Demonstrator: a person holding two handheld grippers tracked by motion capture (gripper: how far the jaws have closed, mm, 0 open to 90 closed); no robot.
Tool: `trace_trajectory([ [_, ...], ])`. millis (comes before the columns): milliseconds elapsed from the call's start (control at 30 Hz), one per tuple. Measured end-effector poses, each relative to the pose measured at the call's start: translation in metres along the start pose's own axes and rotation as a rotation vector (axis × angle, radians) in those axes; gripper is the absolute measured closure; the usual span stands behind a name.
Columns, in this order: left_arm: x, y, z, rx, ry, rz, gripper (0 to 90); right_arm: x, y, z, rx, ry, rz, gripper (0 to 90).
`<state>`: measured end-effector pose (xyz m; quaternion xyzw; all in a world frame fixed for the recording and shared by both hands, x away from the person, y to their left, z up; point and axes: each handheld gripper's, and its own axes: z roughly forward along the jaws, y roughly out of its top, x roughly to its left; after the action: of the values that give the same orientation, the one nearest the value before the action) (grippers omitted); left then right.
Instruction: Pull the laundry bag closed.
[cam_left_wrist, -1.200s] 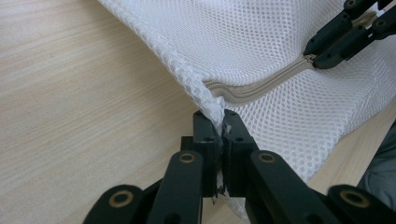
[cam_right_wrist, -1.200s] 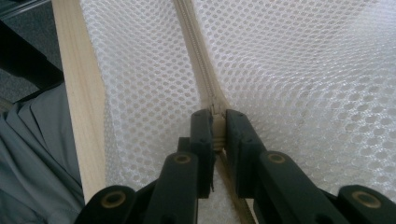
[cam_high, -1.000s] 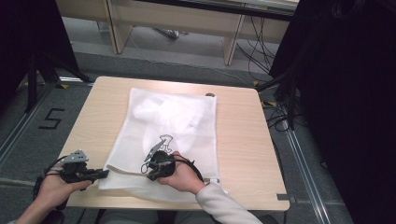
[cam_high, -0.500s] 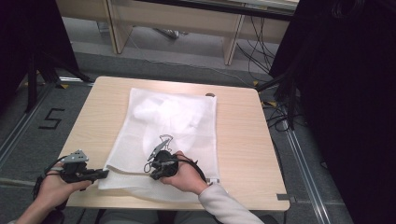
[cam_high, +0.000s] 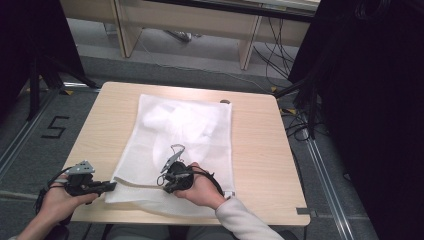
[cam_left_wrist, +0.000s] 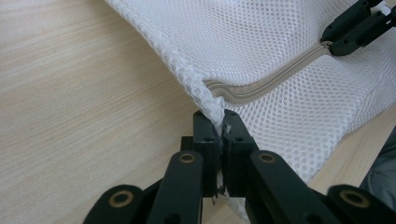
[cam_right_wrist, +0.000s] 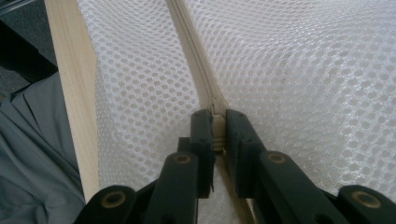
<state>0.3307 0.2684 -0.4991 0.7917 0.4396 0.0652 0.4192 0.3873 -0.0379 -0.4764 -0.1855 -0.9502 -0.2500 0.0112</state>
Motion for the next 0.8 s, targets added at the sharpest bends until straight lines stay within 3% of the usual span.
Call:
trace_trajectory([
  [133,-0.0003,-0.0004,0.0007,-0.012,0.003,0.001,85.5,-0.0003,-0.0003,-0.0005,-0.003,0.003,-0.001,82.4],
  [167,0.0006,0.0002,-0.0005,0.005,-0.005,0.002,85.5,-0.0002,-0.0002,-0.0006,-0.001,-0.001,-0.001,82.4],
  [267,-0.0003,-0.0007,0.0010,-0.021,0.003,0.000,85.5,-0.0005,-0.0010,-0.0005,0.004,-0.006,0.001,82.5],
  [333,0.0003,0.0001,-0.0004,0.004,-0.003,0.001,85.5,-0.0001,-0.0017,-0.0011,0.007,-0.007,0.007,82.4],
  [400,-0.0005,-0.0007,0.0009,-0.021,0.002,-0.003,85.5,-0.0004,-0.0021,-0.0019,0.006,0.001,0.004,82.5],
  [500,0.0000,0.0001,-0.0006,-0.002,0.000,0.003,85.5,-0.0006,-0.0029,-0.0030,0.006,0.002,0.001,82.4],
  [533,0.0001,0.0001,-0.0007,-0.002,0.000,0.003,85.5,0.0007,-0.0034,-0.0039,0.011,-0.013,0.020,82.5],
  [600,0.0001,0.0003,-0.0009,0.000,-0.004,0.003,85.5,-0.0012,-0.0047,-0.0037,0.011,-0.006,0.001,82.5],
  [800,0.0005,0.0006,-0.0010,0.004,0.003,0.011,85.5,-0.0013,-0.0078,-0.0029,0.023,0.003,0.007,82.4],
])
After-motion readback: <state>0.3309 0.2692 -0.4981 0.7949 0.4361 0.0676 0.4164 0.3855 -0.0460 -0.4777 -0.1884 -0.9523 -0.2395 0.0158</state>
